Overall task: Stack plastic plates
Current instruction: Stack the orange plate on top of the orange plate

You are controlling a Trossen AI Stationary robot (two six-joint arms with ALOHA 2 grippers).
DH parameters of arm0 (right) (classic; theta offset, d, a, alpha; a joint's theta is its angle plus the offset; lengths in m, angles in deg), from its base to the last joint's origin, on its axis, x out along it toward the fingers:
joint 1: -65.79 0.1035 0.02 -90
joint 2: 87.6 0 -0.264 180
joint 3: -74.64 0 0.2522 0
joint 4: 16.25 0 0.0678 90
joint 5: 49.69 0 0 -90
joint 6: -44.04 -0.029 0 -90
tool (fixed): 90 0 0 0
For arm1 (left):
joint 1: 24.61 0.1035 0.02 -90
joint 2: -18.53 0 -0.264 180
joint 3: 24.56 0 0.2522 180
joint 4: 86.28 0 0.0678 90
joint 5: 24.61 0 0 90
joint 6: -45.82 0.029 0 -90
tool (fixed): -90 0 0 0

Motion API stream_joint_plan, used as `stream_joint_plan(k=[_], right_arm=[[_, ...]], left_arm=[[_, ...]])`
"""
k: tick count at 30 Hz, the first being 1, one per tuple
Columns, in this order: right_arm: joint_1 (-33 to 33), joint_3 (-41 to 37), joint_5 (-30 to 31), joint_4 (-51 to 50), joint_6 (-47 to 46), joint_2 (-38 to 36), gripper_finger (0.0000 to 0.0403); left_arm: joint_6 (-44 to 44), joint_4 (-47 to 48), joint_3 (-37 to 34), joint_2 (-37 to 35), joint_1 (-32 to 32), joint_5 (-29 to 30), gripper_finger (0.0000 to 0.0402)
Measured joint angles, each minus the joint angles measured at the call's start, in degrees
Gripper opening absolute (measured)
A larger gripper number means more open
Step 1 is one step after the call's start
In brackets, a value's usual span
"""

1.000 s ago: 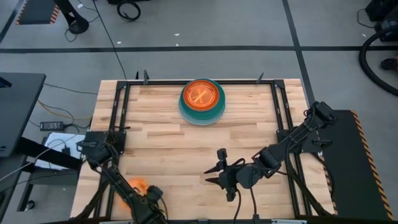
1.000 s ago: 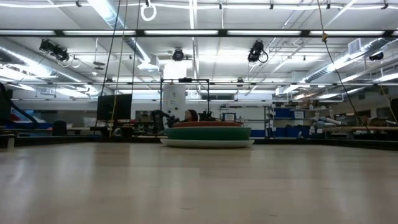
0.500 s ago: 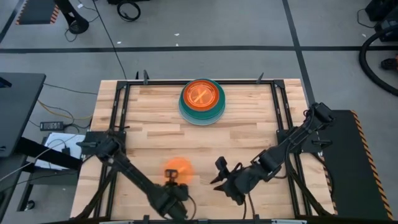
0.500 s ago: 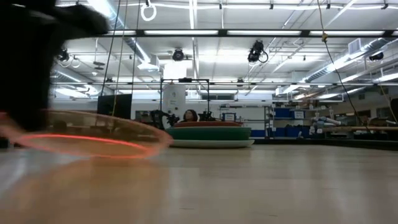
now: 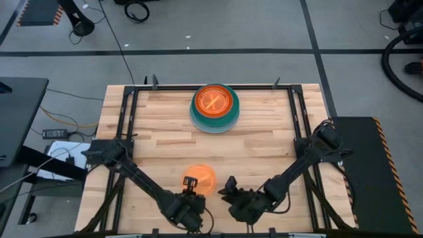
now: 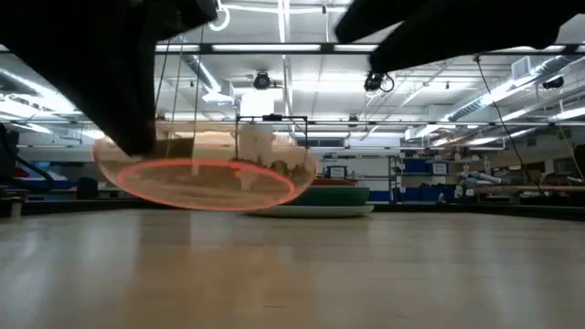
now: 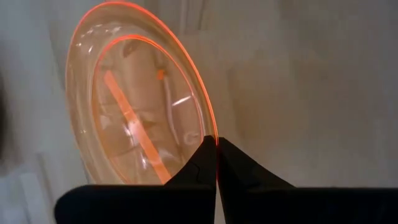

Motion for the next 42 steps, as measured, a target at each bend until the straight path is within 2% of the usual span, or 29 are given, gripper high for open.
stream_joint_plan(k=[5,12,19,31,34,42], right_arm=[[-2.6,0.0,-1.0,3.3,-1.7,3.0,0.0196],[-5.5,-0.1,-1.0,3.1,-0.5,3.3,0.0175],[-7.2,-0.1,-10.8,2.7,5.8,3.4,0.0132],[-8.2,-0.1,-8.5,2.3,7.7,3.5,0.0035],[-8.1,-0.1,-8.5,1.7,8.3,3.5,0.0010],[-7.5,-0.1,-7.9,1.3,10.5,3.5,0.0008]], left_arm=[[-0.8,-0.7,0.0,-1.9,-1.2,1.4,0.0007],[-1.1,-0.7,0.0,-2.4,-1.3,1.3,0.0007],[0.4,-0.9,0.0,-2.4,-1.1,1.6,0.0007],[0.4,-2.1,0.0,-2.4,-0.8,2.0,0.0010],[0.4,-2.1,0.0,-2.4,-0.5,2.0,0.0023],[-0.1,-0.6,0.8,-2.9,0.8,-0.8,0.0105]])
